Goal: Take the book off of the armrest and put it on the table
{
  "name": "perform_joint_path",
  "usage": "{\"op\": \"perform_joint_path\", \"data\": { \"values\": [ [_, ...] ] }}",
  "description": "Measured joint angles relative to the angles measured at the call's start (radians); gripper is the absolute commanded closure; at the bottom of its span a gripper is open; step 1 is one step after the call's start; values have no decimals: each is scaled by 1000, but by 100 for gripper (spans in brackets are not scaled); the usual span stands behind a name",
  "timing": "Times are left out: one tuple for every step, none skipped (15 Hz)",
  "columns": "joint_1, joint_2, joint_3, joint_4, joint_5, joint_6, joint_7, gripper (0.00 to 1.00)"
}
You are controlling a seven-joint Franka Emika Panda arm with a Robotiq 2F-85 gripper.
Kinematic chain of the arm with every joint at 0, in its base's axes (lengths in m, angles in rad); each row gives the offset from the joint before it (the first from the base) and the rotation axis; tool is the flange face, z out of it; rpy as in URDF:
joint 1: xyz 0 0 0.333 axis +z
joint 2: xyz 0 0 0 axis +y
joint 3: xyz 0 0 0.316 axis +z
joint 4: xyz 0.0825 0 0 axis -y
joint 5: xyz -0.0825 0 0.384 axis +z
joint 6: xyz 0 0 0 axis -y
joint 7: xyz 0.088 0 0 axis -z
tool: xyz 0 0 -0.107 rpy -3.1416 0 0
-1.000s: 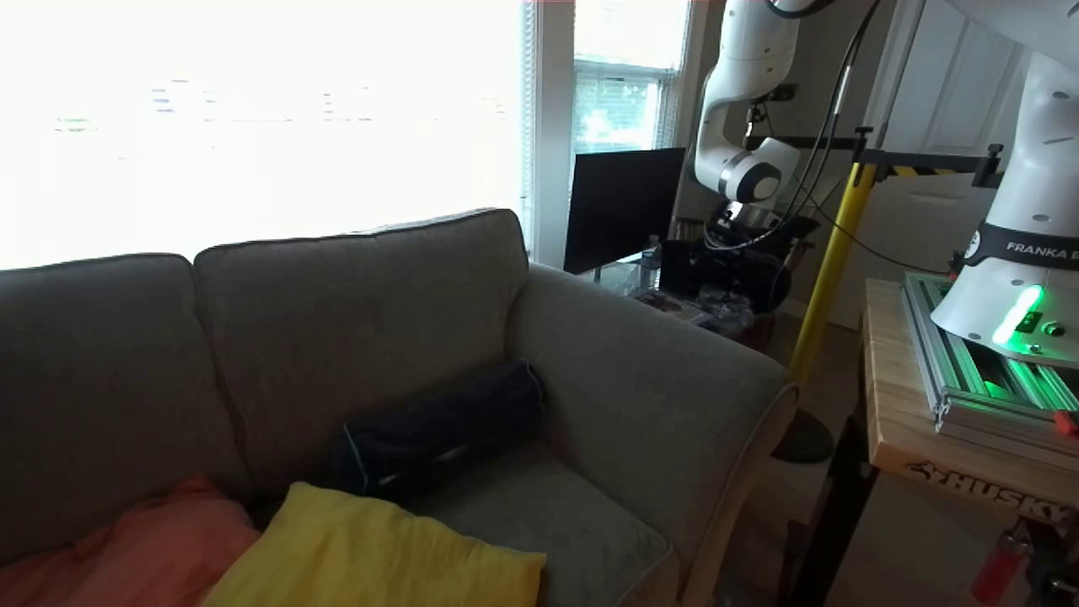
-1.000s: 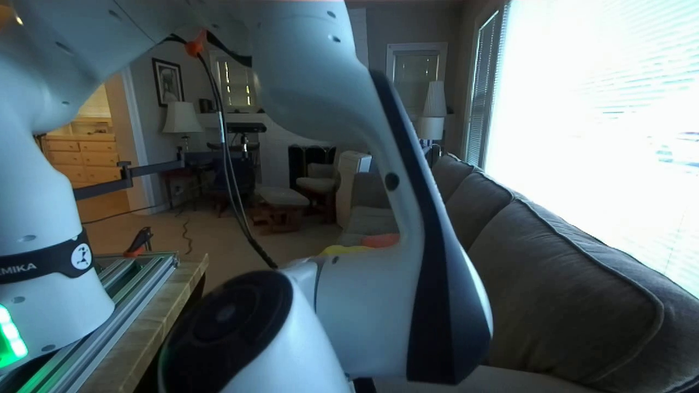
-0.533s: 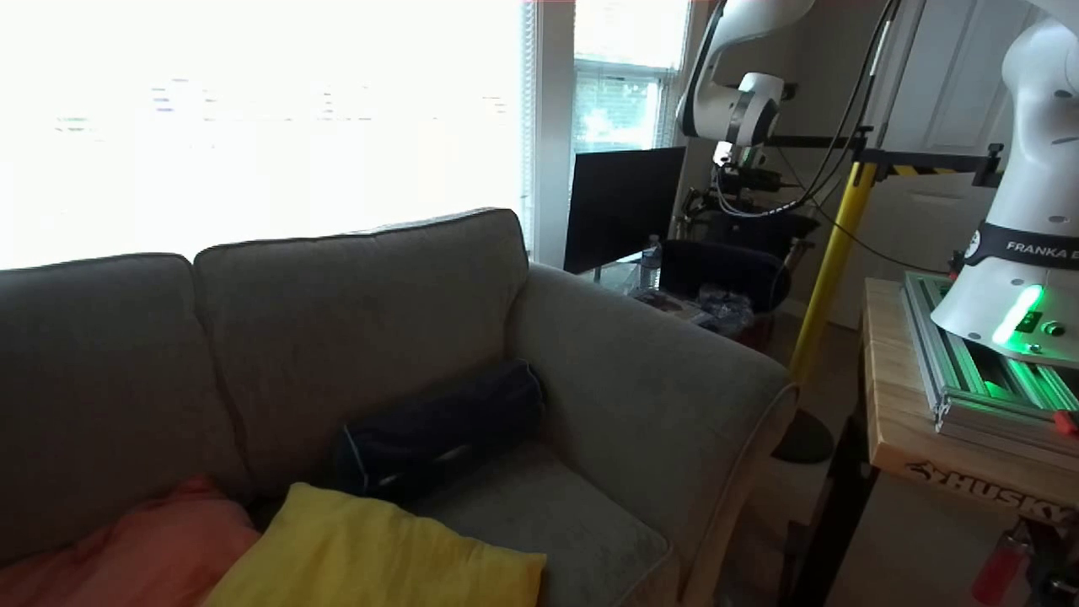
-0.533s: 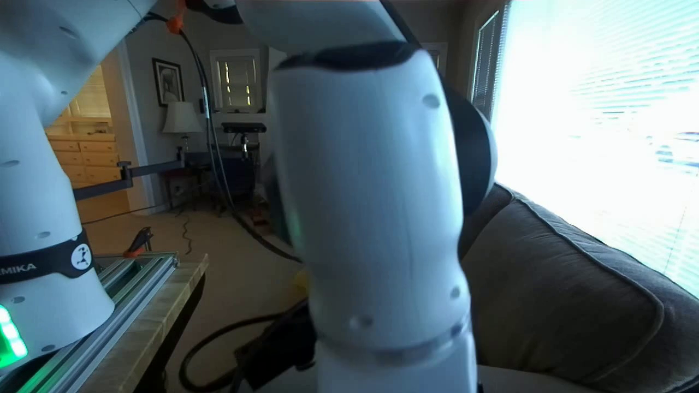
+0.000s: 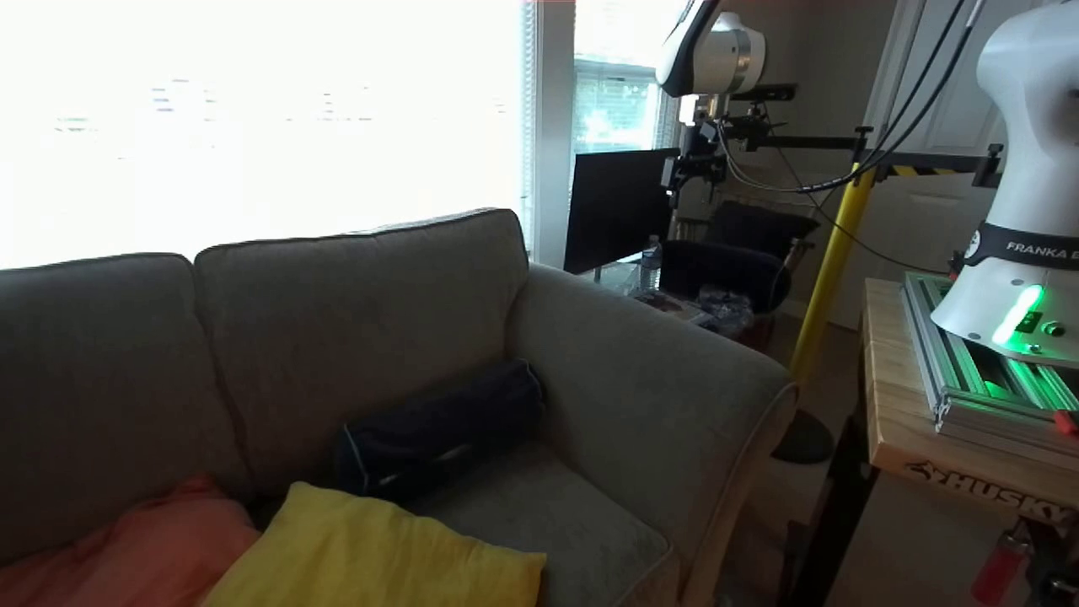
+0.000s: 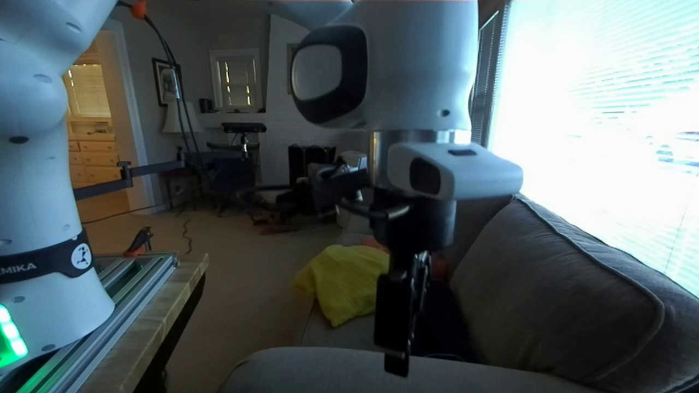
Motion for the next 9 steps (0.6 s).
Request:
{"op": "perform_joint_path", "data": {
  "values": [
    [69, -20, -53, -8, -74, -53, 22, 0],
    [134, -42, -100, -12, -147, -104, 48, 0],
    [197, -68, -143, -12, -220, -153, 79, 0],
    [267, -89, -192, -10, -257, -210, 93, 0],
    [340, -100, -245, -5, -272, -271, 94, 0],
    [407, -106, -289, 3, -277, -324, 95, 0],
    [468, -107, -326, 13, -277, -366, 101, 0],
    [516, -117, -348, 24, -296, -386, 135, 0],
    [553, -136, -357, 33, -316, -395, 182, 0]
  ]
}}
